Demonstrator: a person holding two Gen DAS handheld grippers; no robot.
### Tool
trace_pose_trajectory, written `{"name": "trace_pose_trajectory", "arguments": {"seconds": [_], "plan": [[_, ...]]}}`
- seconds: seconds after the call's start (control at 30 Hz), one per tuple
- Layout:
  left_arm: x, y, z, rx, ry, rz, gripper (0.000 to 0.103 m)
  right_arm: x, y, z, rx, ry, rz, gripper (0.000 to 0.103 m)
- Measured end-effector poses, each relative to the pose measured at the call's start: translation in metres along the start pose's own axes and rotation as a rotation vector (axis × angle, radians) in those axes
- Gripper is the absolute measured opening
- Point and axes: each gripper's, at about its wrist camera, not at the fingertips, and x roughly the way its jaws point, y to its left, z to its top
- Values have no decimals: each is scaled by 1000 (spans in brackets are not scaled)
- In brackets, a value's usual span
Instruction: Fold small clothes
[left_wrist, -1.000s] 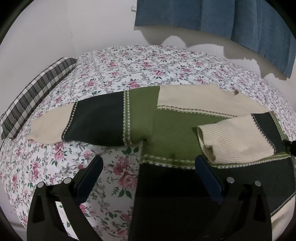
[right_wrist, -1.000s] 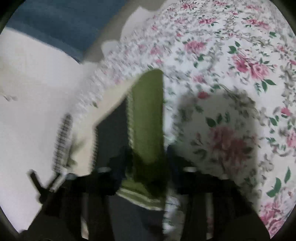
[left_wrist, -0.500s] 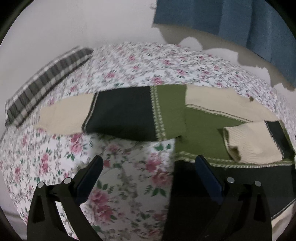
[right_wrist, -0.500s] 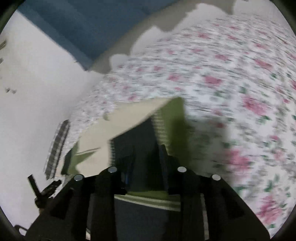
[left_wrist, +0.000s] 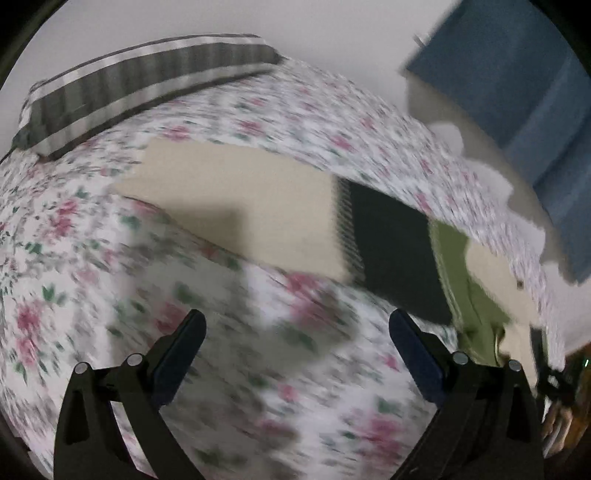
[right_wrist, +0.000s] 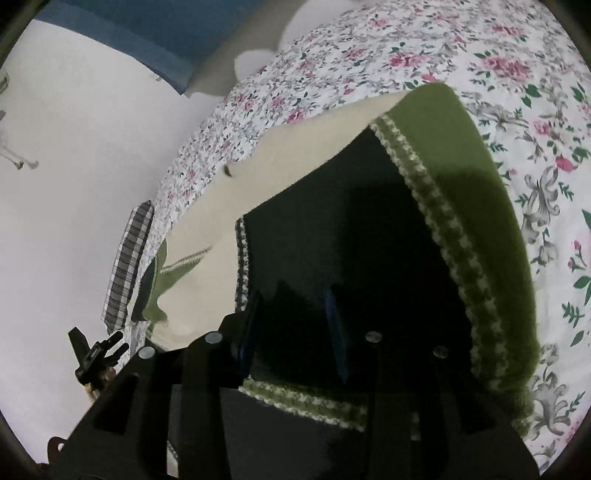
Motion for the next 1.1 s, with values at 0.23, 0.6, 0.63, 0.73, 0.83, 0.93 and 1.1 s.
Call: {"name": "trace_pose_trajectory", "arguments": {"seconds": [0.23,0.6,0.63,0.73,0.83,0.93,1.1], "plan": [[15,67,29,-188,-35,-63,99,1,8,0,-12,-20,-12,46],[28,117,68,-388,-109,-231,99,5,15,-2,-19,-55,-18,56],[27,117,68,-380,-108,-237,99,5,15,-2,-20,-60,-18,57],[23,117,68,-366,-105,-237,99,6,16,-3,-22,-70,-18,58],[22,117,69,-393,-105,-230,97,6,16,-3,-23,-75,-14,58],[29,113,72,-362,-81,-198,32,6,15,-3,-22,-78,-11,58],[51,118,70,-421,-8,-253,7,6,16,-4,-24,-84,-15,58]]}}
